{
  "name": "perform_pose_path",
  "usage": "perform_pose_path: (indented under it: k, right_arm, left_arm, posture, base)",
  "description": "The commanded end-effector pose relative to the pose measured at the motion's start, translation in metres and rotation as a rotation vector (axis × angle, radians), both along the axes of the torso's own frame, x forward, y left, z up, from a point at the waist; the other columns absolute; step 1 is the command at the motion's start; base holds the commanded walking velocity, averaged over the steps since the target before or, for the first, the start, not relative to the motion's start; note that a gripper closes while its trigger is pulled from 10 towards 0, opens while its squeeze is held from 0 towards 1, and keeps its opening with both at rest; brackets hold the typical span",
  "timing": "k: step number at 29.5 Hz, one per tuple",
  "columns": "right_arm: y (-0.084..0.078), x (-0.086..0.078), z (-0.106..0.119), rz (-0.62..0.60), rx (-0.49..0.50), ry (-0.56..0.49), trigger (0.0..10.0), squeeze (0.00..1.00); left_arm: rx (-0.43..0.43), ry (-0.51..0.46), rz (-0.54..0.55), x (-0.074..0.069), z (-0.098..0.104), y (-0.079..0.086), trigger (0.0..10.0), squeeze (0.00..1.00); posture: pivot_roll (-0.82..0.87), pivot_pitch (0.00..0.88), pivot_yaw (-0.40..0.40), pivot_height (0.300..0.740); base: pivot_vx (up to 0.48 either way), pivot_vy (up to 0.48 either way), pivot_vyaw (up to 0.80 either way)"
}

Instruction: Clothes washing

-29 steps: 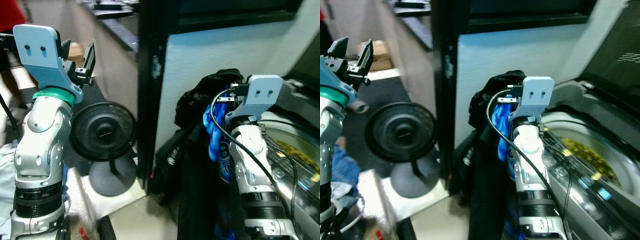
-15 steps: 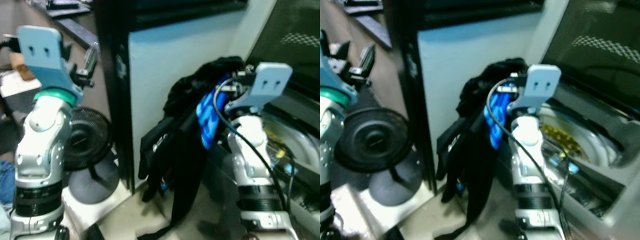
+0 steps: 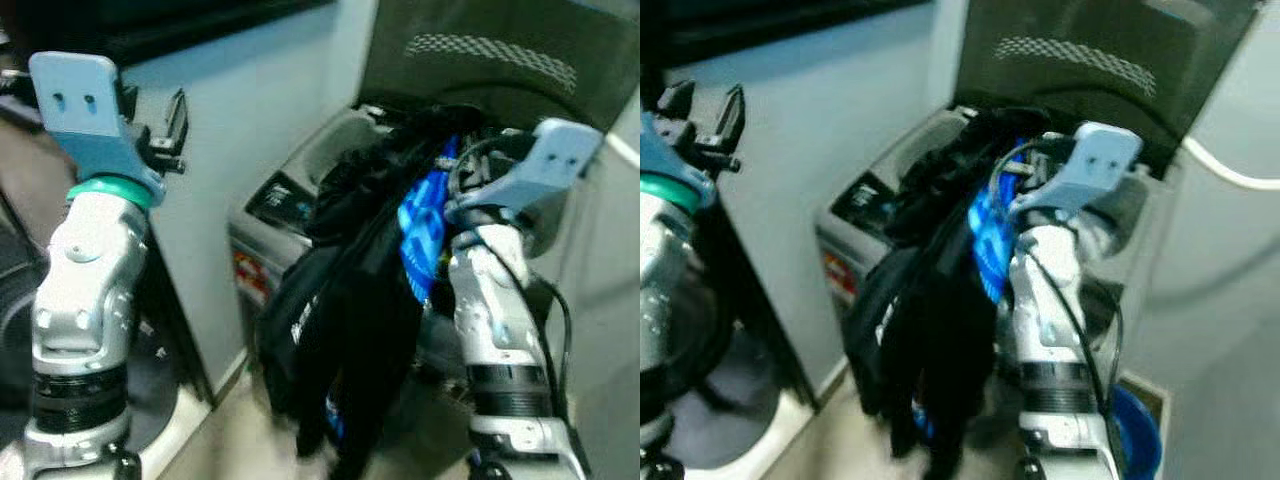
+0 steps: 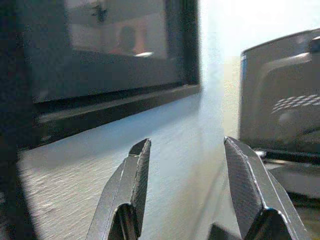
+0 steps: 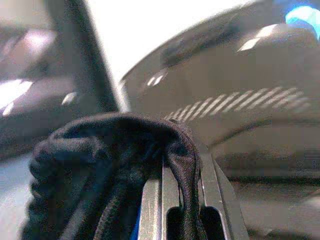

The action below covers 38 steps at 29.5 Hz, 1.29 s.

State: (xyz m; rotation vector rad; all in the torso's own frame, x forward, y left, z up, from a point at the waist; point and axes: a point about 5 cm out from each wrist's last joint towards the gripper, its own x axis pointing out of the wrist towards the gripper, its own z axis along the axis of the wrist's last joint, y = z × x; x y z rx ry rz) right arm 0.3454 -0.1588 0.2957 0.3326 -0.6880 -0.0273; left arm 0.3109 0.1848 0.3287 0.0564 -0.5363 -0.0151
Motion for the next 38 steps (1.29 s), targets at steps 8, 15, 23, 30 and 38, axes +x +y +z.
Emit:
perform_pose_path:
  k: [8,15,23,30,38]
  right_arm:
    - [0.023,-0.009,0.015,0.034,-0.169,-0.114,10.0,0.0]
    - [0.045,-0.01,0.007,0.097,-0.31,-0.114,10.0,0.0]
    - [0.043,-0.009,0.005,0.101,-0.314,-0.104,10.0,0.0]
    - [0.041,-0.007,0.003,0.086,-0.322,-0.094,10.0,0.0]
    - [0.036,-0.006,0.0,0.067,-0.326,-0.079,10.0,0.0]
  left_arm:
    - [0.023,-0.015,0.062,0.0,-0.004,0.002,10.0,0.0]
    - [0.029,-0.032,0.102,0.0,-0.005,-0.001,10.0,0.0]
    - [0.035,-0.04,0.098,0.0,-0.005,-0.002,10.0,0.0]
    - [0.043,-0.039,0.096,0.001,-0.006,-0.003,10.0,0.0]
    - [0.058,-0.019,0.028,-0.001,-0.01,-0.01,10.0,0.0]
  posture:
    - [0.18,0.0,0.025,0.74]
    - [0.18,0.0,0.019,0.74]
    - [0.18,0.0,0.018,0.74]
    - [0.18,0.0,0.018,0.74]
    - [0.18,0.0,0.017,0.74]
  base:
    - [0.0,0.0,-0.5]
    - [0.424,0.035,0.0]
    - [0.435,0.0,0.0]
    - [0.372,0.0,0.0]
    - [0.0,0.0,0.0]
